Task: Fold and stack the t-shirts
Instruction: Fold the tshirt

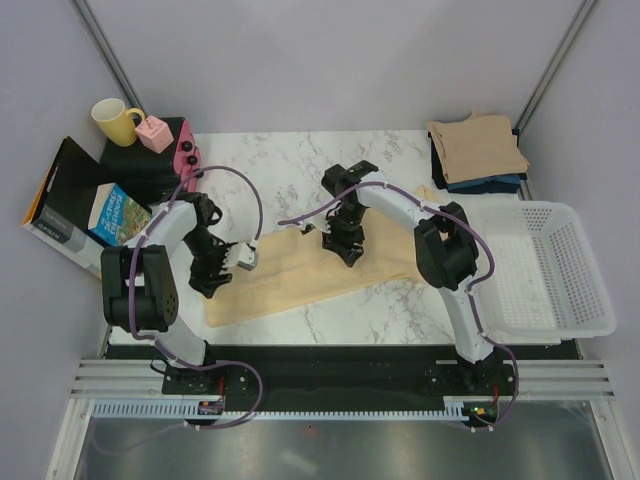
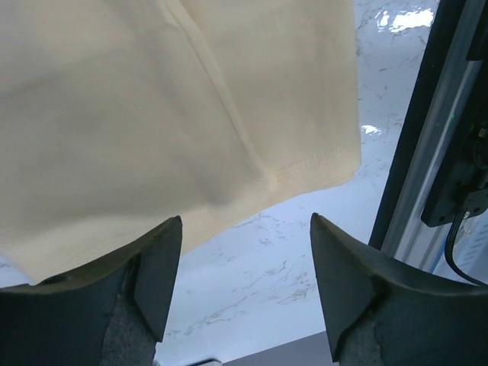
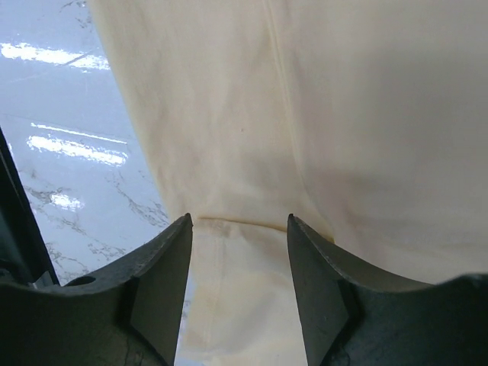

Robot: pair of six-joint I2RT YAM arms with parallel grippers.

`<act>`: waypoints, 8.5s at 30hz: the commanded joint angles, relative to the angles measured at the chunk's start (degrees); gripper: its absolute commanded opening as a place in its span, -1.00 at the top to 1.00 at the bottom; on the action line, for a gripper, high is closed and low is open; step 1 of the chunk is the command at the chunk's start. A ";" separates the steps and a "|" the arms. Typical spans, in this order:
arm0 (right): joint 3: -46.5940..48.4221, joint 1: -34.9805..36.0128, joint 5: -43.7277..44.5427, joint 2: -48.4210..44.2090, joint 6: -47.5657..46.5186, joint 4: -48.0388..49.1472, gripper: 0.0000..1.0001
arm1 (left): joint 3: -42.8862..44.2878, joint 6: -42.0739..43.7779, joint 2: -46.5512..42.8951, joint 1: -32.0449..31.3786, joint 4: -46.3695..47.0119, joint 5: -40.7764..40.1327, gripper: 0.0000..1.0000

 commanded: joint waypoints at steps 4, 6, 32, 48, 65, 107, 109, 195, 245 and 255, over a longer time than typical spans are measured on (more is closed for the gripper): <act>-2.18 -1.19 1.78 -7.43 0.70 -0.19 0.10 | 8.25 -2.17 -0.83 0.12 -0.91 -0.25 -0.32; -3.33 -3.21 3.11 -8.49 4.82 3.74 0.47 | 12.62 -6.28 -0.66 0.39 0.84 2.73 0.06; 8.06 -17.81 27.72 14.25 11.44 34.96 1.00 | 5.54 -21.95 -11.20 0.12 18.33 4.59 0.96; 11.27 -15.88 36.53 9.30 18.18 79.29 1.00 | -3.43 -28.64 -18.67 -1.62 34.51 -0.69 0.96; -10.37 -2.97 -1.80 -6.48 23.56 45.17 1.00 | -8.88 -54.56 -24.91 6.36 56.57 -17.21 0.96; -48.17 17.34 10.72 -34.76 26.56 34.80 0.91 | 12.75 -50.62 -17.08 0.13 51.21 -3.15 0.96; -45.80 16.47 13.48 -35.73 24.62 34.71 0.89 | 9.51 -49.04 -17.88 -2.94 51.12 -3.59 0.95; -53.14 4.16 16.23 -49.60 5.72 40.60 -0.80 | -27.14 0.85 -47.74 -10.07 42.44 21.97 -0.66; -82.61 31.76 20.52 -59.47 4.66 61.43 -0.69 | -53.35 58.90 -28.17 -11.13 67.26 56.70 -0.32; -82.44 31.85 20.08 -58.41 4.75 61.08 -0.50 | -49.31 59.08 -19.64 -12.00 73.36 58.11 -0.31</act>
